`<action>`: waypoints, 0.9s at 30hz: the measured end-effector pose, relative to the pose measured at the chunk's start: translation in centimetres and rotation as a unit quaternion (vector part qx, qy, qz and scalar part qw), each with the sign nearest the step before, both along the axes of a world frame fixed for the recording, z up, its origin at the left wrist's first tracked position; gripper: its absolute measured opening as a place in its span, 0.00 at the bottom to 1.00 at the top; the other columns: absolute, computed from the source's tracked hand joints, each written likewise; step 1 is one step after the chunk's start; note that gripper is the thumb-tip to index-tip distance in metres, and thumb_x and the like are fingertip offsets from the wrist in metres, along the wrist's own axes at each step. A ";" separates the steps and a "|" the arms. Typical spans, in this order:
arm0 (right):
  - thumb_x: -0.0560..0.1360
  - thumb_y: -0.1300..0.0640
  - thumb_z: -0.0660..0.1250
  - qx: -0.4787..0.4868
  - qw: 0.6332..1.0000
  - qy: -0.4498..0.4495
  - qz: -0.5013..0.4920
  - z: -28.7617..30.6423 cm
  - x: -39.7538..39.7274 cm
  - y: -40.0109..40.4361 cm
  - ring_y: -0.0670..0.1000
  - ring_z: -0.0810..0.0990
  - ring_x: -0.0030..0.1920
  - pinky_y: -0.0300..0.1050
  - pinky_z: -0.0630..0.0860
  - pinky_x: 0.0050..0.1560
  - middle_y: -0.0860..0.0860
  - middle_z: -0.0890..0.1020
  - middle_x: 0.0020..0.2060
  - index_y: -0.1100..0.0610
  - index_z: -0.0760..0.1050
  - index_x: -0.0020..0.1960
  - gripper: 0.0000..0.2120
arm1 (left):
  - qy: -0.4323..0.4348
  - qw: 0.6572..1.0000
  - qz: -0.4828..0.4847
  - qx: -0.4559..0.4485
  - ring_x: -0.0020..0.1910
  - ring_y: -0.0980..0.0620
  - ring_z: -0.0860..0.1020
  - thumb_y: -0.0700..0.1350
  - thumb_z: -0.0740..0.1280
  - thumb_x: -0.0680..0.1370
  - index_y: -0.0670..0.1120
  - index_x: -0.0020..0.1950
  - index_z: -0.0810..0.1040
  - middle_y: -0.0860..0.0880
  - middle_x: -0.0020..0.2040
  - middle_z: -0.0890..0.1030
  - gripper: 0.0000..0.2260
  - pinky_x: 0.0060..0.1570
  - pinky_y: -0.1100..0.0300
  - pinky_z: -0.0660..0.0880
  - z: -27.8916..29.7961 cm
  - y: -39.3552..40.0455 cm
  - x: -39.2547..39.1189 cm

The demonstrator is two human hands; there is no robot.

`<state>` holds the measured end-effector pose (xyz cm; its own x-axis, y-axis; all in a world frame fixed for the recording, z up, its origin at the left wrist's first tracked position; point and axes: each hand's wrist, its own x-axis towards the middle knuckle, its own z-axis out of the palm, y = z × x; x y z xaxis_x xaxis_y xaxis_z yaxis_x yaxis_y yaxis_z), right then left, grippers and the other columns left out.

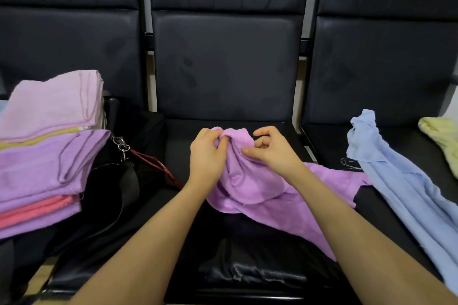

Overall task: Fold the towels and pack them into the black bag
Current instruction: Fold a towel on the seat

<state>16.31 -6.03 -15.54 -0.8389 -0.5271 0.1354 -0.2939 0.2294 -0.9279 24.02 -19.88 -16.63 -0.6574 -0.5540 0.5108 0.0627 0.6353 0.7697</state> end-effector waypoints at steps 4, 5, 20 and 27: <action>0.74 0.56 0.70 0.069 0.995 0.077 0.002 -0.7 -0.2 0.0 0.47 0.75 0.37 0.46 0.74 0.44 0.50 0.79 0.35 0.58 0.76 0.42 0.06 | -0.018 1.000 -0.010 -0.004 0.44 0.57 0.74 0.42 0.62 0.80 0.43 0.52 0.81 0.50 0.48 0.75 0.08 0.41 0.78 0.66 -0.3 -0.1 -0.2; 0.75 0.59 0.68 0.044 0.996 0.082 -0.013 -0.5 -0.2 -0.1 0.47 0.74 0.36 0.44 0.73 0.42 0.50 0.77 0.34 0.59 0.74 0.42 0.06 | -0.030 0.999 -0.014 -0.008 0.45 0.56 0.73 0.41 0.61 0.80 0.43 0.53 0.80 0.51 0.49 0.74 0.08 0.41 0.78 0.65 -0.3 -0.2 -0.2; 0.77 0.61 0.64 0.062 0.991 0.112 -0.024 -0.7 -0.3 -1.3 0.54 0.80 0.47 0.49 0.77 0.51 0.52 0.82 0.42 0.54 0.78 0.47 0.05 | -0.014 0.979 -0.188 -0.073 0.52 0.54 0.73 0.40 0.61 0.80 0.51 0.58 0.72 0.54 0.53 0.74 0.10 0.48 0.70 0.68 0.0 0.3 0.6; 0.78 0.62 0.57 0.052 0.971 0.156 -0.175 -0.6 0.0 -0.6 0.44 0.74 0.38 0.57 0.69 0.61 0.43 0.76 0.33 0.53 0.73 0.44 0.08 | -0.186 0.961 0.018 -0.205 0.44 0.49 0.74 0.46 0.60 0.80 0.43 0.54 0.71 0.47 0.50 0.75 0.07 0.41 0.58 0.70 0.6 -0.1 0.6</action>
